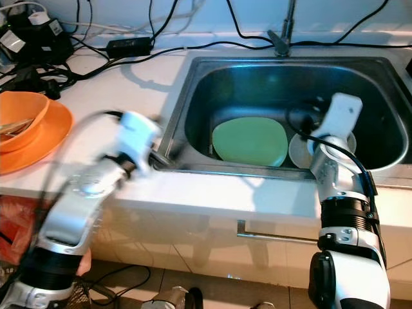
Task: Kitchen organization
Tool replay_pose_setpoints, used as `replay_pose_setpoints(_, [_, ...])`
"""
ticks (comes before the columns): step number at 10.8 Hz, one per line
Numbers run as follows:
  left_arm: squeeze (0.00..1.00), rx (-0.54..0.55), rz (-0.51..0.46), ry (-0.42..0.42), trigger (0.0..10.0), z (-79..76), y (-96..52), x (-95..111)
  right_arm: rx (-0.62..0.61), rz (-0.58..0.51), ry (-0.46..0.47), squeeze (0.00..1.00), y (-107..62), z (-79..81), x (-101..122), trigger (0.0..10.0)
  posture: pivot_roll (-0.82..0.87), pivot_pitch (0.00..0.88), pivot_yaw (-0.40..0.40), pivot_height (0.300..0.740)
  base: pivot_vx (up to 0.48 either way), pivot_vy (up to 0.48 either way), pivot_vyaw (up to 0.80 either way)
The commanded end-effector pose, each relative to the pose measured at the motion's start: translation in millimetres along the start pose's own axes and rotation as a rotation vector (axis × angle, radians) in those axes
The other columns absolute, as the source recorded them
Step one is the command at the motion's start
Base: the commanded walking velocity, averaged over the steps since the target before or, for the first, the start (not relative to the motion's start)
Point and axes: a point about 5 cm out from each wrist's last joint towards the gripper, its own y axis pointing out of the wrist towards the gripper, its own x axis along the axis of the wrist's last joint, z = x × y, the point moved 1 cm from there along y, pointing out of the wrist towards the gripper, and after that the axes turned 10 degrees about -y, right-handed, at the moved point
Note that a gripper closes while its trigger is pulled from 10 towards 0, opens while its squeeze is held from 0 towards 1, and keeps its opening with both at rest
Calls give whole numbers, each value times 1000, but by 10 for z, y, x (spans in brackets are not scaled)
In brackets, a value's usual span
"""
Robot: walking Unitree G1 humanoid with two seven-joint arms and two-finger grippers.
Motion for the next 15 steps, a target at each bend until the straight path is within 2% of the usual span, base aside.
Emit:
replay_pose_setpoints(1, [1000, 68, -23, 48, 10000, 94, -61, 17, 70, -39, 2, 1000, -31, 144, 62, 10000, 148, 93, 91, 740, 0, 0, 0])
replay_pose_setpoints(2, [1000, 143, -41, 84, 10000, 172, -95, 35, 144, -54, 31, 1000, -65, 271, 101, 10000, 153, 92, 90, 740, 0, 0, 0])
replay_pose_setpoints(3, [1000, 285, -46, 148, 10000, 317, -140, 50, 226, -82, 34, 1000, -105, 403, 140, 10000, 154, 90, 91, 740, 0, 0, 0])
replay_pose_setpoints(4, [1000, 377, -35, 174, 10000, 420, -169, 36, 269, -99, 25, 1000, -131, 464, 161, 10000, 157, 89, 93, 740, 0, 0, 0])
replay_pose_setpoints(5, [1000, 467, -28, 188, 10000, 543, -212, 14, 309, -109, 26, 698, -161, 509, 179, 10000, 156, 87, 97, 740, 0, 0, 0])
replay_pose_setpoints(6, [1000, 545, -12, 193, 10000, 653, -245, -5, 374, -123, 20, 0, -213, 573, 205, 10000, 155, 85, 95, 740, 0, 0, 0])
replay_pose_setpoints(7, [937, 601, 29, 168, 10000, 739, -258, -67, 466, -158, 1, 0, -297, 675, 272, 10000, 152, 84, 96, 740, 0, 0, 0])
replay_pose_setpoints(8, [0, 611, 50, 126, 10000, 768, -245, -102, 531, -187, -18, 0, -360, 734, 338, 10000, 150, 84, 98, 740, 0, 0, 0])
replay_pose_setpoints(11, [0, 682, 96, 12, 10000, 917, -212, -155, 637, -220, -40, 0, -482, 833, 402, 10000, 154, 82, 103, 740, 0, 0, 0])
replay_pose_setpoints(12, [0, 733, 110, 12, 10000, 1045, -215, -155, 694, -231, -66, 0, -556, 887, 405, 10000, 150, 83, 108, 740, 0, 0, 0])
replay_pose_setpoints(15, [0, 778, 147, -49, 10000, 1141, -218, -194, 756, -227, -77, 0, -650, 925, 379, 10000, 147, 89, 112, 740, 0, 0, 0])
